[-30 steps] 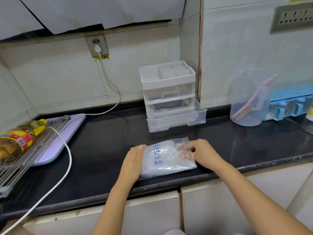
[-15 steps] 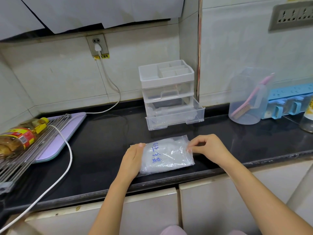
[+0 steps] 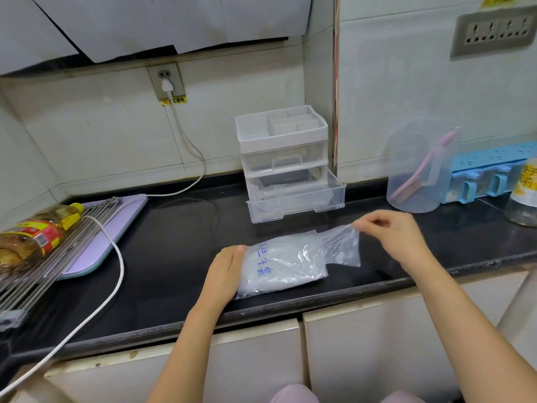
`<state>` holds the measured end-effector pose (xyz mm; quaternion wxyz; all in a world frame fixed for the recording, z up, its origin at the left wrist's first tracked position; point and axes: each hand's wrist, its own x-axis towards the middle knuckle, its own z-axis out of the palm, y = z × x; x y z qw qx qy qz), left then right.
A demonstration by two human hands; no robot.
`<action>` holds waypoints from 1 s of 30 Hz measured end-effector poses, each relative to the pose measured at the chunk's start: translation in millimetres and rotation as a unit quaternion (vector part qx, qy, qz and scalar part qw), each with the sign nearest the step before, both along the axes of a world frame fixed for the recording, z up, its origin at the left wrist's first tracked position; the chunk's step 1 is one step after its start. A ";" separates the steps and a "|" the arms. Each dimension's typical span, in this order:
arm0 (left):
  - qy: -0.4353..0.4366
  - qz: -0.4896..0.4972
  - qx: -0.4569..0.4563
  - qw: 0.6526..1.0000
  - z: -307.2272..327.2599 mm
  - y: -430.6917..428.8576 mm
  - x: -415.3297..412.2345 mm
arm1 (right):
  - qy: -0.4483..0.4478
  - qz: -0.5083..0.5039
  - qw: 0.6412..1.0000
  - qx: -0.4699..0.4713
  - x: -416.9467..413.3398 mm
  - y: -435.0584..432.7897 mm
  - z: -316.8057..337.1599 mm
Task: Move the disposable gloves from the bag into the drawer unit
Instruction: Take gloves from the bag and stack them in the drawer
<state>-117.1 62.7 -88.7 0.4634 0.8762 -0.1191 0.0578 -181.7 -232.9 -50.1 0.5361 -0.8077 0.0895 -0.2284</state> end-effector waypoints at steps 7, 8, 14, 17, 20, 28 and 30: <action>0.025 -0.003 0.062 0.998 6.5 -3.1 2.8 | 0.064 -0.001 0.964 0.259 -4.0 -21.8 -0.3; 0.035 -0.006 0.084 0.996 9.5 -4.3 3.5 | 0.101 0.004 0.951 0.291 -2.1 -22.2 -1.0; -0.004 -0.024 0.082 0.996 35.6 -27.0 -3.2 | 0.152 -0.022 0.952 0.265 5.2 -12.7 -8.7; -0.027 -0.103 0.048 0.993 52.5 -45.5 -7.0 | 0.092 -0.003 0.981 0.173 3.1 -8.5 6.5; 0.009 -0.193 -0.001 0.981 70.0 -62.4 -4.7 | 0.040 0.129 0.990 0.042 -1.7 -5.6 43.2; 0.129 -0.386 -0.093 0.909 100.0 -104.1 3.3 | 0.067 0.355 0.922 -0.141 -20.1 3.0 138.8; 0.134 -0.386 -0.100 0.907 103.0 -109.5 3.4 | 0.061 0.355 0.918 -0.166 -19.4 1.0 151.1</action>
